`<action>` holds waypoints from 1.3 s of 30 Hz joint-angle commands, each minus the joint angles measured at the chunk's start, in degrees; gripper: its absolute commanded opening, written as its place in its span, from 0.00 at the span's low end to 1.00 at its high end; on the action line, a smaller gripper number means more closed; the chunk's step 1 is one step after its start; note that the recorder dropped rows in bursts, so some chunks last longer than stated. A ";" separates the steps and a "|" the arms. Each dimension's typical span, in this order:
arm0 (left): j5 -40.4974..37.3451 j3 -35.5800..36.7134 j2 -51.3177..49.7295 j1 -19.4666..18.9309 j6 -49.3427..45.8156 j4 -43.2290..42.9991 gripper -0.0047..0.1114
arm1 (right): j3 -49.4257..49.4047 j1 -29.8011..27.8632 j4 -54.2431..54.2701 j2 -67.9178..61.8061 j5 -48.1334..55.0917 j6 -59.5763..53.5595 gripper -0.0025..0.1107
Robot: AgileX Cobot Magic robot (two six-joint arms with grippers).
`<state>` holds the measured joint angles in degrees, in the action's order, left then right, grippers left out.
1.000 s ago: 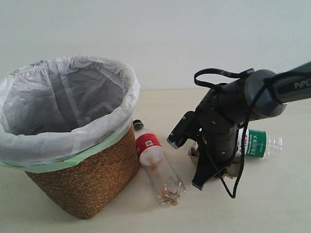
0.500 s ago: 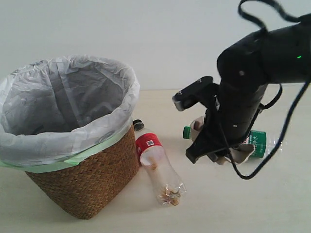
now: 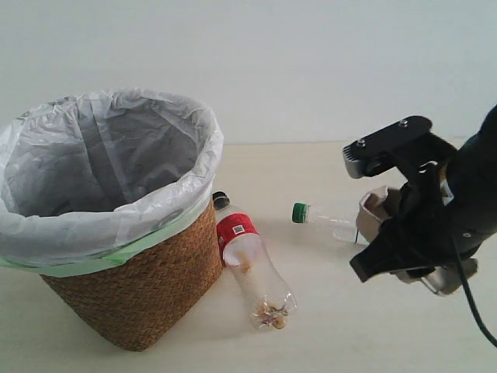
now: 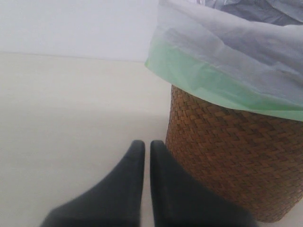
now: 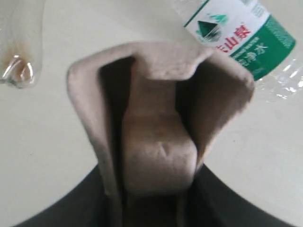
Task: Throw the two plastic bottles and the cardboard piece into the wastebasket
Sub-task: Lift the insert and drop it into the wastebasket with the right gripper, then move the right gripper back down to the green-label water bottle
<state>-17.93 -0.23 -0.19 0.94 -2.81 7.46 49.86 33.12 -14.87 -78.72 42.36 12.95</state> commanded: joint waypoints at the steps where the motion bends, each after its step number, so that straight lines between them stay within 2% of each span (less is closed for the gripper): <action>1: 0.18 0.23 0.19 -0.04 0.29 -0.17 0.07 | -0.21 -4.99 -2.23 1.64 2.33 1.09 0.07; 8: 0.18 0.23 0.19 -0.04 0.29 -0.17 0.07 | -0.21 -16.28 -1.95 1.52 2.00 0.45 0.07; 12: 0.18 0.23 0.19 -0.04 0.29 -0.17 0.07 | -0.21 -18.85 0.81 1.44 -2.80 1.57 0.07; 16: 0.18 0.23 0.19 -0.04 0.29 -0.17 0.07 | 5.46 -15.48 6.63 1.17 -4.21 -0.90 0.07; 19: 0.18 0.23 0.19 -0.04 0.29 -0.17 0.07 | 17.71 -8.88 15.37 -0.80 -0.22 -4.07 0.07; 20: 0.18 0.23 0.19 -0.04 0.29 -0.17 0.07 | 25.15 -5.16 21.70 -2.28 2.11 -7.36 0.09; 22: 0.18 0.23 0.19 -0.04 0.29 -0.17 0.07 | 35.03 0.09 30.54 -4.85 3.57 -11.06 0.20; 25: 0.18 0.23 0.19 -0.04 0.29 -0.17 0.07 | 52.32 5.16 33.14 -11.03 8.54 -8.42 0.56; 26: 0.18 0.23 0.19 -0.04 0.29 -0.17 0.07 | 57.08 5.77 31.67 -13.87 11.27 -3.22 0.70; 28: 0.18 0.23 0.19 -0.04 0.29 -0.17 0.07 | 63.94 5.88 27.62 -17.59 17.55 0.77 0.78; 30: 0.18 0.23 0.19 -0.04 0.29 -0.17 0.07 | 67.59 5.88 22.67 -20.32 22.82 2.92 0.75; 33: 0.18 0.23 0.19 -0.04 0.29 -0.17 0.07 | 68.70 5.67 16.60 -21.95 27.55 3.64 0.63; 36: 0.18 0.23 0.19 -0.04 0.29 -0.17 0.07 | 68.70 5.67 11.69 -22.26 27.60 2.82 0.50; 39: 0.18 0.23 0.19 -0.04 0.29 -0.17 0.07 | 68.37 5.67 5.47 -22.26 27.60 1.56 0.48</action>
<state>-17.93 -0.23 -0.19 0.94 -2.81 7.46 117.64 39.09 -4.37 -101.59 69.78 15.54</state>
